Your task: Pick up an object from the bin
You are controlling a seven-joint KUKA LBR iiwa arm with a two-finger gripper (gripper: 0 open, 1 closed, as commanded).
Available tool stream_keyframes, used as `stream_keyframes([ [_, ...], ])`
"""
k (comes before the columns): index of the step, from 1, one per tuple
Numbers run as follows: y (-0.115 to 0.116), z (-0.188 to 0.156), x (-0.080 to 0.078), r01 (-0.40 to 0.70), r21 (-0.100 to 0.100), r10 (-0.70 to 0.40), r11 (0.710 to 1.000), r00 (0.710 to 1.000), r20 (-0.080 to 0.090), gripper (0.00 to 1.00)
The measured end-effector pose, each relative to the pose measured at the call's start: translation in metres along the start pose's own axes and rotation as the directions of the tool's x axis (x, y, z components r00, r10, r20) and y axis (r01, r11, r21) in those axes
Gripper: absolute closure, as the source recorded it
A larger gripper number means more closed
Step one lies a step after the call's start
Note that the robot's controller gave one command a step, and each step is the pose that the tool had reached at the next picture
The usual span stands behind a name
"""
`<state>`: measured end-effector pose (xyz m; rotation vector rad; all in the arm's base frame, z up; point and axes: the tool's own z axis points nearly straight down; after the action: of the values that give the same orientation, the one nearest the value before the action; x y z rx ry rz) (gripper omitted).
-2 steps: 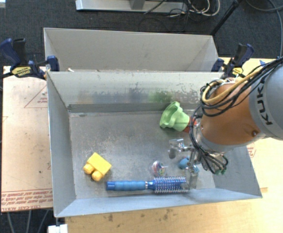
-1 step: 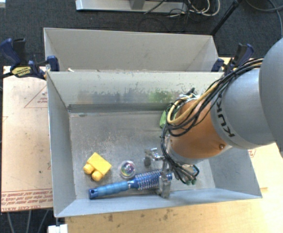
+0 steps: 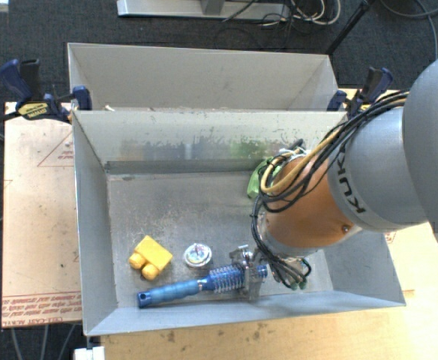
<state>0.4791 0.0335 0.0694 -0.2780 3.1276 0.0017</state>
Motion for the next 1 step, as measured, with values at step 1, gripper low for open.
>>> stream_keyframes([
  [1,-0.0210,-0.0023,-0.0085,0.665,0.009,-0.665,0.747,0.747,0.012,1.00],
])
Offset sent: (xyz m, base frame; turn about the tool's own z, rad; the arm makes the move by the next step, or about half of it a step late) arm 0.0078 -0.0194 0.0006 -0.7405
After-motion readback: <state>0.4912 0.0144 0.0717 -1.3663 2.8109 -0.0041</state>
